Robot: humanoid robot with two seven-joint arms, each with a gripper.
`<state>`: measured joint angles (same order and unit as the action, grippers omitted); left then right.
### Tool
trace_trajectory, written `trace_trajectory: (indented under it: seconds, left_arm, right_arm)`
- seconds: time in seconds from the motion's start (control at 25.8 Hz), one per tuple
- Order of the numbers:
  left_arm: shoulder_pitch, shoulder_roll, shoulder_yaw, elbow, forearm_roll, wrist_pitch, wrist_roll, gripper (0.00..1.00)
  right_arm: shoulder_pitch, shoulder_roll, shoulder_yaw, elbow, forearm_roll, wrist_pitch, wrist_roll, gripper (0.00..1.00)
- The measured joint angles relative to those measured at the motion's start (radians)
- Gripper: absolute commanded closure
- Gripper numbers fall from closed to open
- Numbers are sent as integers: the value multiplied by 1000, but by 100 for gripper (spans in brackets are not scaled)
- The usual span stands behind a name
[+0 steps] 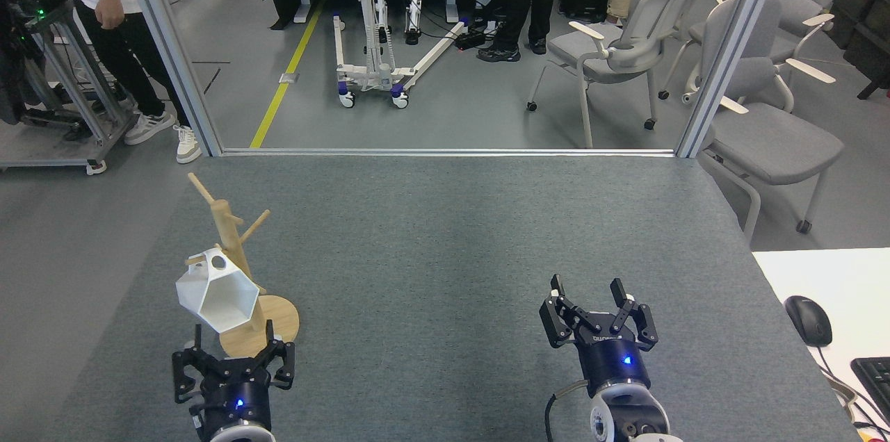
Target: Hang cup on storage rack
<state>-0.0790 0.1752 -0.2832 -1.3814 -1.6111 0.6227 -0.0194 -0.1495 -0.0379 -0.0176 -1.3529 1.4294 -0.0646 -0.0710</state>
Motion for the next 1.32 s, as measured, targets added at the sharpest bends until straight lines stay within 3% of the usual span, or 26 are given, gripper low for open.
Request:
trace_trajectory:
  seconds: [0.12,0.35,0.74,1.08,1.32]
  left_arm:
    - [23,-27,-8,47,1,-18,12,0]
    - [56,-89,-16,92,0,-83,23,0]
    - [17,-163,-48,-75,0,-417,26,0]
    - [-39,-195,-37,-246,60,-449,12,0]
    - [-72,-200,-36,-225,168,-448,-16,1]
  right_arm:
    - [-1,-6,0,0,0,-1,-1,1]
    - [-2,-69,11,-3,-3,-8,-1,1]
    - [-2,-142,14,-1,-38,-10,-10,1]
    - [1,-159,12,-8,-58,-12,-15,1]
    - [37,-163,4,-20,-56,-14,-13,1]
